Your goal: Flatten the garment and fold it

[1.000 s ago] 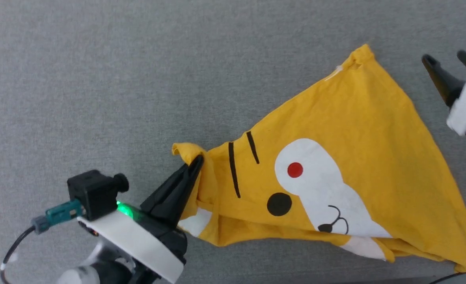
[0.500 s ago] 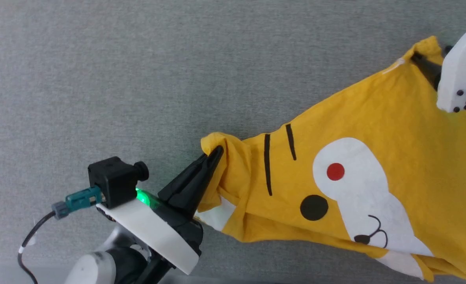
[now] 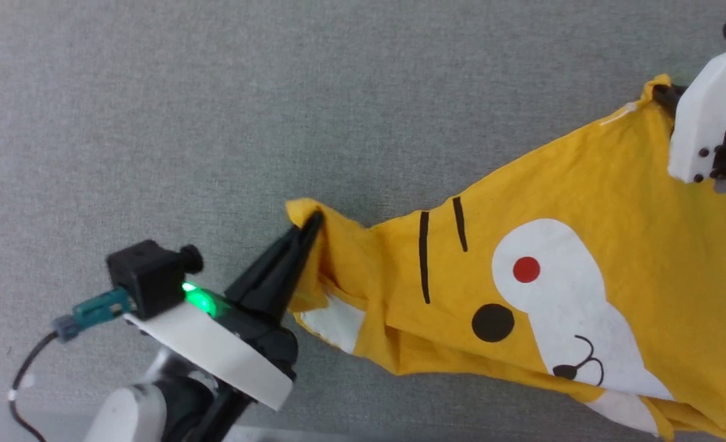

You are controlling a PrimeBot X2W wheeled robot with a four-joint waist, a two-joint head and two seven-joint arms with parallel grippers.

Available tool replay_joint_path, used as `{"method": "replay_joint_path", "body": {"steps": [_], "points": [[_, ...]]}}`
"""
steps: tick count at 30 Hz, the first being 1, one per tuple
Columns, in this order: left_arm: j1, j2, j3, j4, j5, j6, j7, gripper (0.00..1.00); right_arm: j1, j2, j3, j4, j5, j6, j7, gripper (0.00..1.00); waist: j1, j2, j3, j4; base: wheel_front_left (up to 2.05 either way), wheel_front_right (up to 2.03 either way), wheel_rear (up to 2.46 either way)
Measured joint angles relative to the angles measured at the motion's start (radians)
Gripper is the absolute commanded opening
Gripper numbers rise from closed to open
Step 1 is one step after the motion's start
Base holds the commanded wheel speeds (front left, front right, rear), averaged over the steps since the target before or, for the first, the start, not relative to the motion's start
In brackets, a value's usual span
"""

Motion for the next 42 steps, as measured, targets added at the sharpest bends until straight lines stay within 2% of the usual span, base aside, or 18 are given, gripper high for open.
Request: {"method": "replay_joint_path", "body": {"steps": [5,13,19,24,30,33,36,42], "points": [[-0.047,-0.003,0.043,0.016,0.026,0.019,-0.042,0.0,0.025,0.014,-0.005,-0.018,0.021,0.0,-0.109,0.0,0.0,0.0,-0.049,-0.017,0.0,0.0,0.0],[-0.215,0.008,0.068,0.072,0.072,0.046,-0.012,0.0,0.029,0.037,-0.034,-0.056,0.031,0.0,-0.249,0.0,0.0,0.0,-0.151,-0.052,0.0,0.0,0.0],[-0.411,0.03,0.062,0.169,0.12,0.071,0.074,0.0,0.013,0.058,-0.035,-0.055,0.012,0.0,-0.275,0.0,-0.0001,0.0,-0.23,-0.086,0.0,0.0,0.0],[-0.615,0.038,0.055,0.297,0.15,0.079,0.136,0.0,-0.072,0.083,-0.014,-0.037,-0.001,0.0,-0.274,0.0,-0.0001,0.0,-0.283,-0.123,0.0,0.0,0.0],[-0.856,-0.008,0.045,0.482,0.131,0.071,0.18,0.0,-0.22,0.143,0.023,0.049,-0.028,0.0,-0.272,0.0,-0.0002,0.0,-0.329,-0.176,0.0,0.0,0.0],[-0.979,-0.029,0.035,0.61,0.138,0.072,0.188,0.0,-0.337,0.197,0.026,0.143,-0.063,0.0,-0.303,0.0,-0.0001,0.0,-0.348,-0.212,0.0,0.0,0.0],[-1.062,-0.037,0.031,0.684,0.155,0.073,0.173,0.0,-0.425,0.225,0.023,0.218,-0.092,0.0,-0.333,0.0,-0.0001,0.0,-0.36,-0.235,0.0,0.0,0.0],[-1.241,-0.043,0.046,0.794,0.196,0.101,0.115,0.0,-0.596,0.265,-0.029,0.356,-0.149,0.0,-0.406,0.0,-0.0002,0.0,-0.366,-0.27,0.0,0.0,0.0]]}}
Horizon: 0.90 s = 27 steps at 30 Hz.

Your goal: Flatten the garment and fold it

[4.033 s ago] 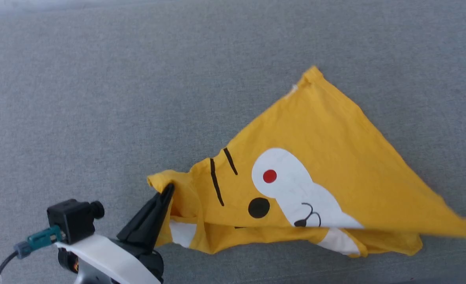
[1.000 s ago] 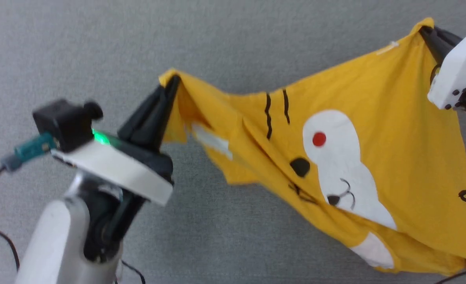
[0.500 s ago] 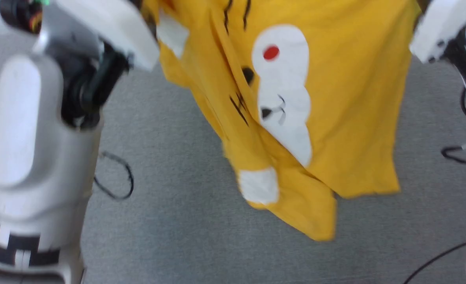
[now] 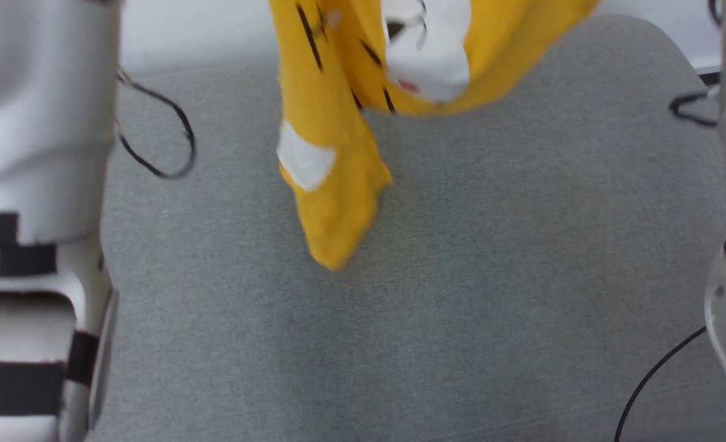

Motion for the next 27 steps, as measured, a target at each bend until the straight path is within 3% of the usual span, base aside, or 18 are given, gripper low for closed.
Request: {"method": "replay_joint_path", "body": {"steps": [11,27], "points": [[-0.217,0.006,0.026,0.129,0.063,0.05,-0.176,0.0,-0.197,0.017,-0.11,0.201,-0.104,0.0,-0.12,0.0,0.0003,0.0,0.055,-0.02,0.0,0.0,0.0],[-0.384,-0.024,0.028,0.203,0.078,0.054,-0.353,0.0,-0.356,0.017,-0.156,0.327,-0.173,0.0,-0.349,0.0,0.0003,0.0,0.204,-0.031,0.0,0.0,0.0]]}}
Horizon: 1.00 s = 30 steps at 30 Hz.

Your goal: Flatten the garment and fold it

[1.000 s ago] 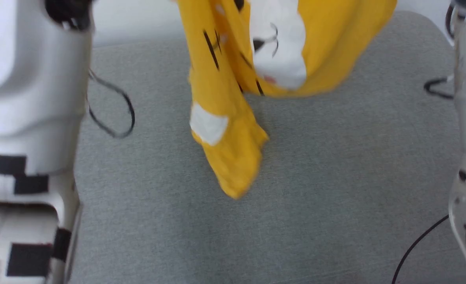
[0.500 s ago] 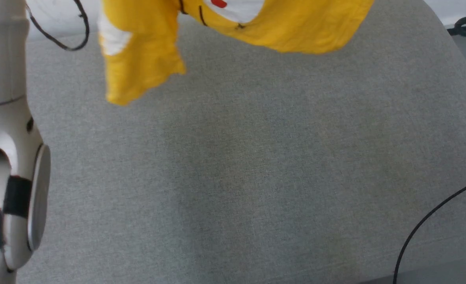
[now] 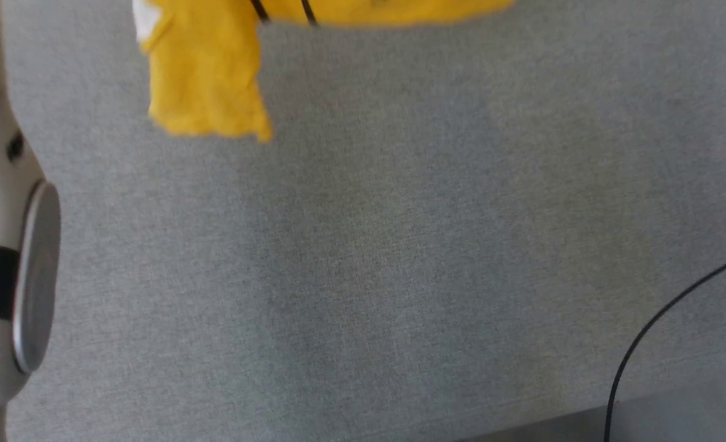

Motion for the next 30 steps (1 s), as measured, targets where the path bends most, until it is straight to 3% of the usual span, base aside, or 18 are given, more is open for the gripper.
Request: {"method": "replay_joint_path", "body": {"steps": [11,18,23,30], "points": [[-0.203,0.021,0.018,0.035,0.034,-0.005,-0.192,0.0,-0.145,0.001,0.002,-0.026,-0.034,0.0,-0.172,0.0,0.0001,0.0,0.209,-0.008,0.0,0.0,0.0],[-0.278,0.041,0.035,0.037,0.037,-0.007,-0.251,0.0,-0.181,0.001,-0.063,-0.065,-0.133,0.0,-0.239,0.0,0.0001,0.0,0.35,-0.011,0.0,0.0,0.0],[-0.301,0.046,0.04,0.023,0.039,-0.034,-0.269,0.0,-0.206,-0.003,-0.103,-0.1,-0.204,0.0,-0.274,0.0,0.0,0.0,0.444,-0.002,0.0,0.0,0.0],[-0.273,0.069,0.056,0.015,0.028,-0.083,-0.279,0.0,-0.204,-0.005,-0.041,-0.091,-0.253,0.0,-0.302,0.0,0.0,0.0,0.548,0.02,0.0,0.0,0.0]]}}
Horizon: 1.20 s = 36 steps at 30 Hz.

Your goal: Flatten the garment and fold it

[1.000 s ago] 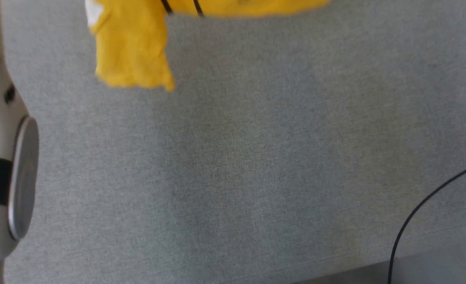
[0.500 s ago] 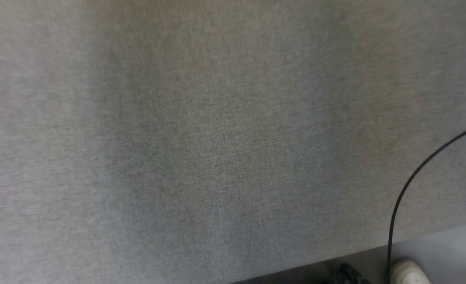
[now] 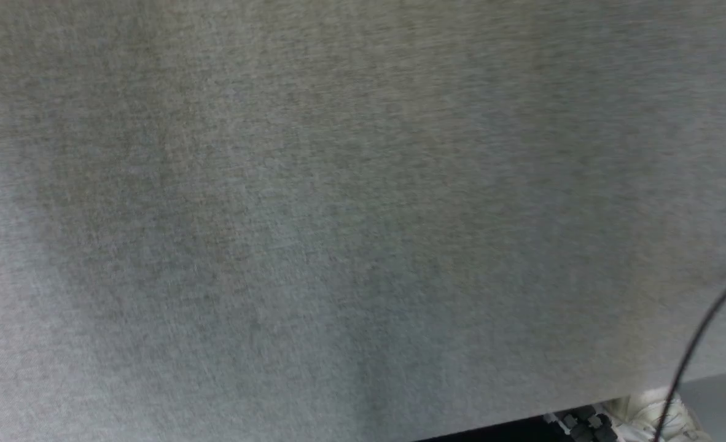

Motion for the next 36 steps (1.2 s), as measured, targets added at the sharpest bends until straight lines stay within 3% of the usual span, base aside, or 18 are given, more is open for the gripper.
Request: {"method": "replay_joint_path", "body": {"steps": [6,12,21,27,31,36], "points": [[0.112,0.001,0.012,-0.035,-0.048,-0.055,0.0,0.0,0.054,-0.012,0.102,0.029,0.054,0.0,-0.02,0.0,0.0001,0.0,0.033,0.034,0.0,0.0,0.0],[0.27,0.025,0.025,-0.14,-0.101,-0.071,0.061,0.0,0.17,-0.063,0.228,0.007,0.197,0.0,-0.022,0.0,-0.0002,0.0,-0.002,0.055,0.0,0.0,0.0],[0.727,0.115,0.077,-0.427,-0.201,-0.043,0.261,0.0,0.501,-0.201,0.35,-0.23,0.518,0.0,0.086,0.0,-0.0003,0.0,-0.094,0.063,0.0,0.0,0.0],[1.093,0.132,0.134,-0.676,-0.251,0.027,0.322,0.0,0.748,-0.287,0.325,-0.429,0.656,0.0,0.151,0.0,-0.0003,0.0,-0.154,0.064,0.0,0.0,0.0],[1.315,0.131,0.153,-0.773,-0.285,0.038,0.336,0.0,0.936,-0.313,0.274,-0.525,0.712,0.0,0.187,0.0,-0.0004,0.0,-0.191,0.072,0.0,0.0,0.0],[1.541,0.119,0.143,-0.829,-0.298,0.039,0.337,0.0,1.167,-0.3,0.199,-0.608,0.755,0.001,0.208,0.0,-0.0005,0.0,-0.241,0.087,0.0,0.0,0.0]]}}
